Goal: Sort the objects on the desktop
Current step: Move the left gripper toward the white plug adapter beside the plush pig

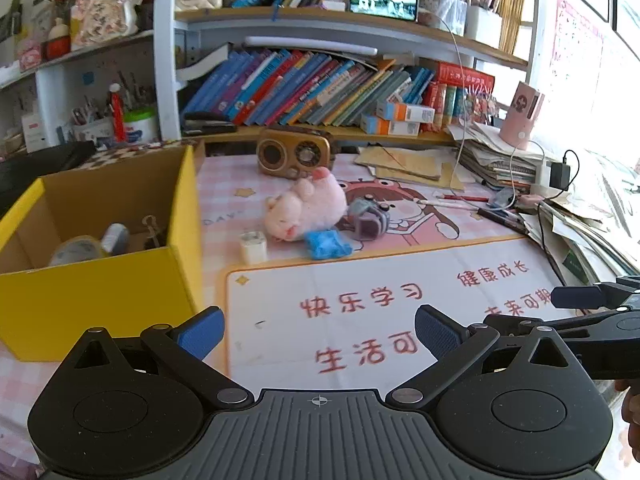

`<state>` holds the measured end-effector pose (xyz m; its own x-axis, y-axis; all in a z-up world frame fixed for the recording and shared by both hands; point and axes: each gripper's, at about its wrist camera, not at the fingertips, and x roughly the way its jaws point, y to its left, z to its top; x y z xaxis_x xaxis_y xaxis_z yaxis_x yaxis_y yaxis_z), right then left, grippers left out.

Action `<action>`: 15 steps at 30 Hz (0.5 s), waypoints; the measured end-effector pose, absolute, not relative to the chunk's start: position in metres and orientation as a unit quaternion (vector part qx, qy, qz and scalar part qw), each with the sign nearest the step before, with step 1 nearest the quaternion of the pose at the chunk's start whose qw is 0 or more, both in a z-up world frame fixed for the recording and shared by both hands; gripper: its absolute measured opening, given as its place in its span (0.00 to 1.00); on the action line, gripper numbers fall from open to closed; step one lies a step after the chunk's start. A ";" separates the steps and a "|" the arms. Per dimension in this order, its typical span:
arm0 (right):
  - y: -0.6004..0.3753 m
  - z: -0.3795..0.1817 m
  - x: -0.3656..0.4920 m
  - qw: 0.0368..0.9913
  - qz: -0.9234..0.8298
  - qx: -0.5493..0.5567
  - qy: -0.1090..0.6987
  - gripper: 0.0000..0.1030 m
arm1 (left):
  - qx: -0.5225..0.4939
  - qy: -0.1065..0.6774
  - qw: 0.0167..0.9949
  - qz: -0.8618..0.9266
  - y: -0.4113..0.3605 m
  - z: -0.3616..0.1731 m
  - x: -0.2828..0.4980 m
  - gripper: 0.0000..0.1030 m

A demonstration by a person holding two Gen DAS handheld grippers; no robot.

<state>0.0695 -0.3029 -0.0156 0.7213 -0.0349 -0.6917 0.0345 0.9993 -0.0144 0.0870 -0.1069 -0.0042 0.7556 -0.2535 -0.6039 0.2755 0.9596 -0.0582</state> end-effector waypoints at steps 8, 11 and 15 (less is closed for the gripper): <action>-0.328 -0.019 0.105 0.927 0.001 0.000 0.376 0.79 | 0.008 0.332 0.934 -0.129 -0.131 -0.010 0.116 0.99; -0.337 -0.019 0.120 0.928 0.008 0.005 0.371 0.79 | 0.008 0.331 0.935 -0.126 -0.138 -0.011 0.126 0.98; -0.343 -0.015 0.140 0.933 0.020 0.009 0.360 0.79 | 0.017 0.329 0.937 -0.118 -0.147 -0.013 0.141 0.96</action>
